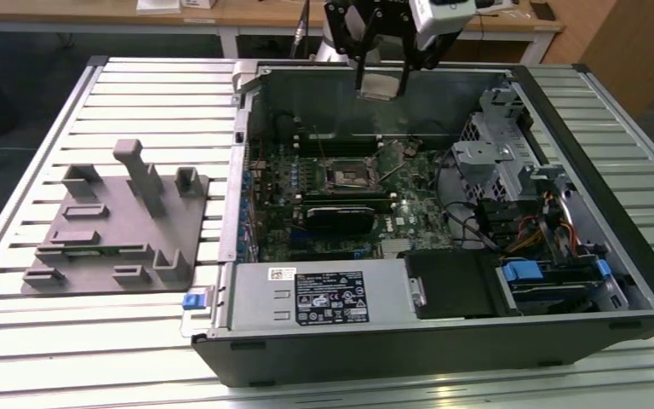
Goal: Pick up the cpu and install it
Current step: 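Place the cpu into insertion slot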
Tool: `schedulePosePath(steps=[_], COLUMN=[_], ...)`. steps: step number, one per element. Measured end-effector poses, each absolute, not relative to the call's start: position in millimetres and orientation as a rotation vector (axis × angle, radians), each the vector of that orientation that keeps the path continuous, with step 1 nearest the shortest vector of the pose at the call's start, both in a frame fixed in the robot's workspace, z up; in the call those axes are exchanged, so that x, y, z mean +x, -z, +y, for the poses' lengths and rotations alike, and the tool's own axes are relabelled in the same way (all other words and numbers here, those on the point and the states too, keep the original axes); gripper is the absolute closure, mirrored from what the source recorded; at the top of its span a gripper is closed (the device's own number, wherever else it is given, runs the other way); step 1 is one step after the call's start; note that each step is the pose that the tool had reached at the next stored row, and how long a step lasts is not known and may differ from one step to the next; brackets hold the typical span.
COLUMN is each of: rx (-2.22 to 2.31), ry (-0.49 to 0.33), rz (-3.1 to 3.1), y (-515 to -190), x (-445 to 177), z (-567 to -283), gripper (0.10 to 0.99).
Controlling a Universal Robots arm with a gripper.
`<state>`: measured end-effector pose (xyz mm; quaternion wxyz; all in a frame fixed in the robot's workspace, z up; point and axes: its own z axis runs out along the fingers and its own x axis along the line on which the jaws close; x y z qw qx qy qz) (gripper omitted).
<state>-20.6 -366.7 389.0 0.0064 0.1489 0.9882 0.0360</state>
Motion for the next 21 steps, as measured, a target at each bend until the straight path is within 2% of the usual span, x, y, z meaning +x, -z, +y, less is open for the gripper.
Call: schedulePosePath(steps=[21], rx=[0.987], ry=[-0.107], rz=[2.954], y=[-384.6], x=[-20.6], z=[-366.7], gripper=[0.549])
